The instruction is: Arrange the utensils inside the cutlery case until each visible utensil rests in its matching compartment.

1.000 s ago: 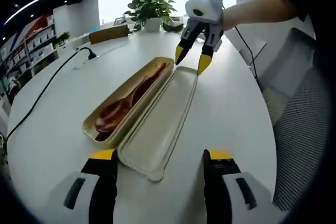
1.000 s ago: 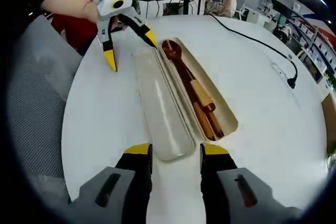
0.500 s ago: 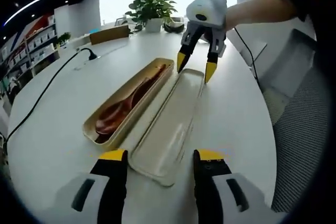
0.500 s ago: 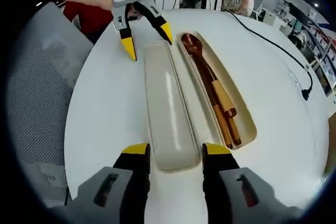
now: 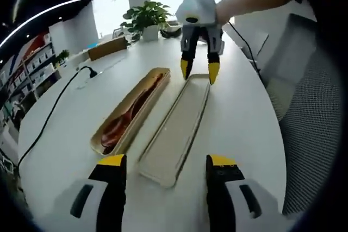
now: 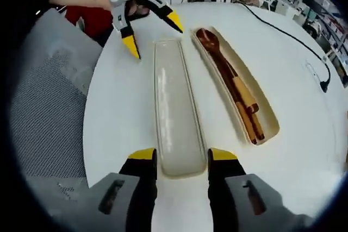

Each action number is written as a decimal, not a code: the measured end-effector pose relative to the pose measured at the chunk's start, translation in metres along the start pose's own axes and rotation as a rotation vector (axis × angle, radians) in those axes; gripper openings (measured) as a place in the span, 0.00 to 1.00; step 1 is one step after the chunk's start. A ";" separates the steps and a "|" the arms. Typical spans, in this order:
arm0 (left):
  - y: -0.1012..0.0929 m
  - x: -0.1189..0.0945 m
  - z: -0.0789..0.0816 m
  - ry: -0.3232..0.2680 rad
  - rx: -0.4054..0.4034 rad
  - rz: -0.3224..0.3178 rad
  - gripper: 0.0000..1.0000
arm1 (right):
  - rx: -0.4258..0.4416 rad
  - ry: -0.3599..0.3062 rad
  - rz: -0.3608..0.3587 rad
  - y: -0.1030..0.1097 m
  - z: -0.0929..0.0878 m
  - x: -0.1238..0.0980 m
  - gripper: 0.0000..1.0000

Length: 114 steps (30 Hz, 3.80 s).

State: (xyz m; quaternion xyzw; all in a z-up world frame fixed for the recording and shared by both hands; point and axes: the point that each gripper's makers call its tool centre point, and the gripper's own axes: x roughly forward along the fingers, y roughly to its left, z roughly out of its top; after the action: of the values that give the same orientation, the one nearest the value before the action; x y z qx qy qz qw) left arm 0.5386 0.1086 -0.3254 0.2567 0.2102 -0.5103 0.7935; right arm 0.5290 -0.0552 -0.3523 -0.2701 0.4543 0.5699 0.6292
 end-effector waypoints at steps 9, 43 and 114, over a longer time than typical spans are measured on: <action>-0.013 0.008 -0.006 0.075 0.246 -0.044 0.41 | 0.268 -0.050 0.197 0.029 -0.002 -0.005 0.35; -0.027 -0.001 0.001 0.138 0.197 -0.151 0.05 | -0.279 -0.019 -0.110 0.028 0.045 -0.007 0.01; -0.059 -0.015 0.011 0.034 -0.278 -0.316 0.04 | -0.104 -0.237 -0.371 0.001 0.049 -0.070 0.31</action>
State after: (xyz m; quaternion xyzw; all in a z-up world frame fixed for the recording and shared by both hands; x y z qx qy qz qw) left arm 0.4792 0.0919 -0.3199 0.1172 0.3294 -0.5900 0.7278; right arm 0.5456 -0.0462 -0.2689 -0.3124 0.2895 0.4948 0.7575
